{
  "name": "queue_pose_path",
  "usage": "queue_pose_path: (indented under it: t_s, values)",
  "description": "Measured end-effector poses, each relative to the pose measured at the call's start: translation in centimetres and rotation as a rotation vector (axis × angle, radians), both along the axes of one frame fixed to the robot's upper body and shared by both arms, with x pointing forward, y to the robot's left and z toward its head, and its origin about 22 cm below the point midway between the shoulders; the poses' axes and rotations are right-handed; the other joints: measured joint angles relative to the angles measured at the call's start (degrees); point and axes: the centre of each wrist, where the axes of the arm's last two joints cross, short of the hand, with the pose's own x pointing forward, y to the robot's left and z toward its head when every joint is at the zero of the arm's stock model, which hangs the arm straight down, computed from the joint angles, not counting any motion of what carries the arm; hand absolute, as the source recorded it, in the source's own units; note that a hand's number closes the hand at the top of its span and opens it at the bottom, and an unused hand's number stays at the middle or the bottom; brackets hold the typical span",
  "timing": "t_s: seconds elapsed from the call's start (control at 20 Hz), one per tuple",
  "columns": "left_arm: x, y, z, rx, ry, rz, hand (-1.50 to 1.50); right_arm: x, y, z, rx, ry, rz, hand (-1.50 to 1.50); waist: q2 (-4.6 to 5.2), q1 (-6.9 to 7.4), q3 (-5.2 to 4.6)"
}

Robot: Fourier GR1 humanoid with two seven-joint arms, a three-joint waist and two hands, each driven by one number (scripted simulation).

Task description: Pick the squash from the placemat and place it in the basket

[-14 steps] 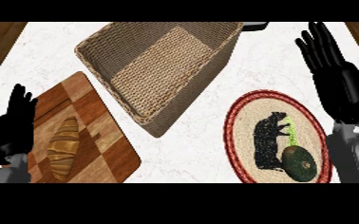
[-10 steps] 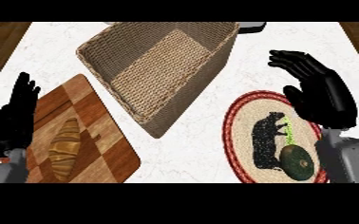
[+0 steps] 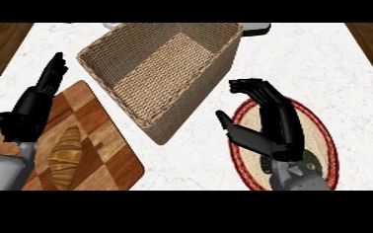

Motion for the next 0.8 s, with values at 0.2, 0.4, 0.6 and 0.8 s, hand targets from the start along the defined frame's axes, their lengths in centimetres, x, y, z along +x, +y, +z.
queue_pose_path:
  t_s: [0.2, 0.4, 0.6, 0.8]
  values:
    - [0.0, -0.5, 0.3, 0.018, -0.001, -0.034, 0.0, -0.4, 0.2, 0.8, -0.218, -0.017, -0.162, -1.5, -0.31, -0.24, -0.3]
    - [0.0, -0.4, 0.4, 0.027, 0.004, -0.032, 0.0, 0.3, -3.1, 1.8, -0.525, 0.032, -0.284, -1.5, -0.65, -1.05, -0.62]
    - [-0.1, -0.3, 0.4, 0.036, 0.008, -0.03, 0.0, 0.7, -6.0, 3.4, -0.862, 0.144, -0.281, -1.5, -0.88, -1.23, -0.88]
    - [-0.1, -0.6, 0.4, 0.037, 0.005, -0.04, 0.0, 0.4, -7.0, 5.6, -1.141, 0.288, -0.169, -1.5, -0.8, -0.82, -0.86]
